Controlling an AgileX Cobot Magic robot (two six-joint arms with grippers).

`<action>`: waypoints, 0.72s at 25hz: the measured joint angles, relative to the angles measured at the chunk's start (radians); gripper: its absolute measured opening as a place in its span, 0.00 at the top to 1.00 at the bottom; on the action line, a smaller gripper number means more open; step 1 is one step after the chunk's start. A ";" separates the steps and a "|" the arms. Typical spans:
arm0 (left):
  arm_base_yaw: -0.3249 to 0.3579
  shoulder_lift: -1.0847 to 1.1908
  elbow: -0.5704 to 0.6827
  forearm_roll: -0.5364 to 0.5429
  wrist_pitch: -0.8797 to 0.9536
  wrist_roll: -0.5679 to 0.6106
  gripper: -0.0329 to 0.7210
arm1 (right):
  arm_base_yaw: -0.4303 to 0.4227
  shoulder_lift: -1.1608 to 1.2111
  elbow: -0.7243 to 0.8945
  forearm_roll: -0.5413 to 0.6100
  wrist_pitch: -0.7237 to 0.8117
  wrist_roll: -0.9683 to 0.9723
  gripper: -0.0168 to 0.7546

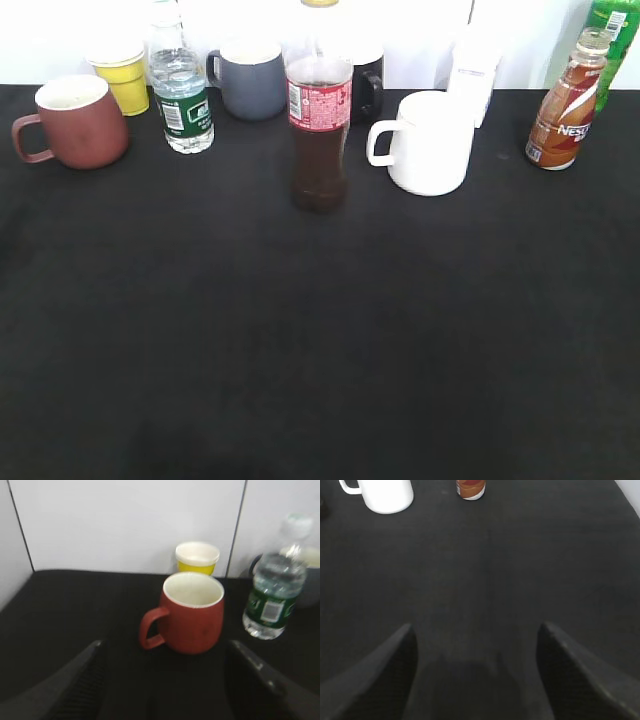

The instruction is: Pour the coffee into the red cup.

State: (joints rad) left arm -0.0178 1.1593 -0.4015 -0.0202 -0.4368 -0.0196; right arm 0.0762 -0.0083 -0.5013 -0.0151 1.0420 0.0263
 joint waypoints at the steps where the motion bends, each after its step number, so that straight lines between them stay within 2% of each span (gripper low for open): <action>1: 0.000 0.073 0.000 0.000 -0.063 0.000 0.23 | 0.000 0.000 0.000 0.001 0.000 0.000 0.23; 6: 0.000 0.349 0.000 -0.057 -0.305 0.000 0.24 | 0.000 0.000 0.000 0.002 0.000 0.000 0.23; 8: 0.000 0.430 -0.009 -0.060 -0.381 0.000 0.27 | 0.000 0.000 0.000 0.002 0.000 0.000 0.23; 10: 0.000 0.514 -0.054 -0.065 -0.413 0.000 0.32 | 0.000 0.000 0.000 0.002 0.000 0.000 0.23; 13: 0.004 0.601 -0.137 -0.073 -0.432 0.000 0.33 | 0.000 0.000 0.000 0.002 0.000 0.000 0.23; 18: 0.068 0.678 -0.238 -0.086 -0.411 -0.010 0.35 | 0.000 0.000 0.000 0.002 0.000 0.000 0.23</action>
State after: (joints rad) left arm 0.0506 1.8371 -0.6391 -0.1064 -0.8479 -0.0293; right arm 0.0762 -0.0083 -0.5013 -0.0133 1.0420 0.0263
